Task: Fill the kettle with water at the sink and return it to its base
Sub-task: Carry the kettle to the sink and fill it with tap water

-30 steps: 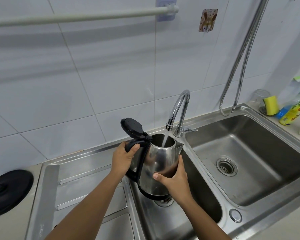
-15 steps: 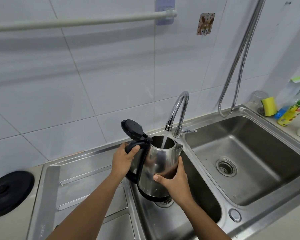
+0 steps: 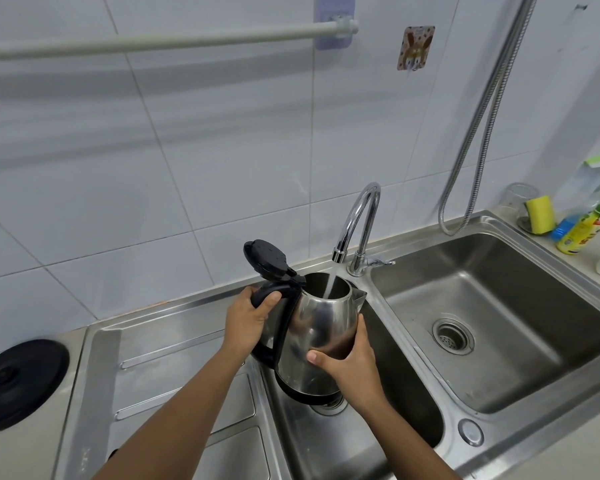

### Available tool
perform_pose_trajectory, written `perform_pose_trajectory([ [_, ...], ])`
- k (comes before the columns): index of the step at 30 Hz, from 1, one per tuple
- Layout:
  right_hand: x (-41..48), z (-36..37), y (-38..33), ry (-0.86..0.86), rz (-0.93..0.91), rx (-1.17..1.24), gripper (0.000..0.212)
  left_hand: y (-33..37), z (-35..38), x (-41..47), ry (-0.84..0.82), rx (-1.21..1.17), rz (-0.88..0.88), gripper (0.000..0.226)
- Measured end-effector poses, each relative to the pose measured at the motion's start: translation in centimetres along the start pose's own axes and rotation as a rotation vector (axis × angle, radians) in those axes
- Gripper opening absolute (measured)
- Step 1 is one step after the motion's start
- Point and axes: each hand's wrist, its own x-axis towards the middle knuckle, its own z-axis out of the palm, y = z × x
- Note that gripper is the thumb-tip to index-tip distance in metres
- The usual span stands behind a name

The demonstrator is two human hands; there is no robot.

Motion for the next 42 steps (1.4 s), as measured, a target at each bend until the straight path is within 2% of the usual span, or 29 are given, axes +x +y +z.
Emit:
perform_pose_trajectory([
  [21, 0.0, 0.0, 0.4, 0.002, -0.010, -0.002, 0.138, -0.6, 0.2, 0.1, 0.000, 0.036, -0.016, 0.031],
  [31, 0.2, 0.1, 0.7, -0.007, -0.011, 0.012, 0.136, -0.5, 0.1, -0.1, 0.005, 0.023, -0.021, 0.052],
  [37, 0.4, 0.1, 0.9, -0.017, -0.029, 0.012, 0.136, -0.7, 0.1, -0.1, 0.001, 0.036, -0.024, 0.034],
  [42, 0.5, 0.1, 1.1, -0.017, -0.035, 0.013, 0.136, -0.6, 0.1, -0.2, 0.002, 0.033, -0.030, 0.030],
])
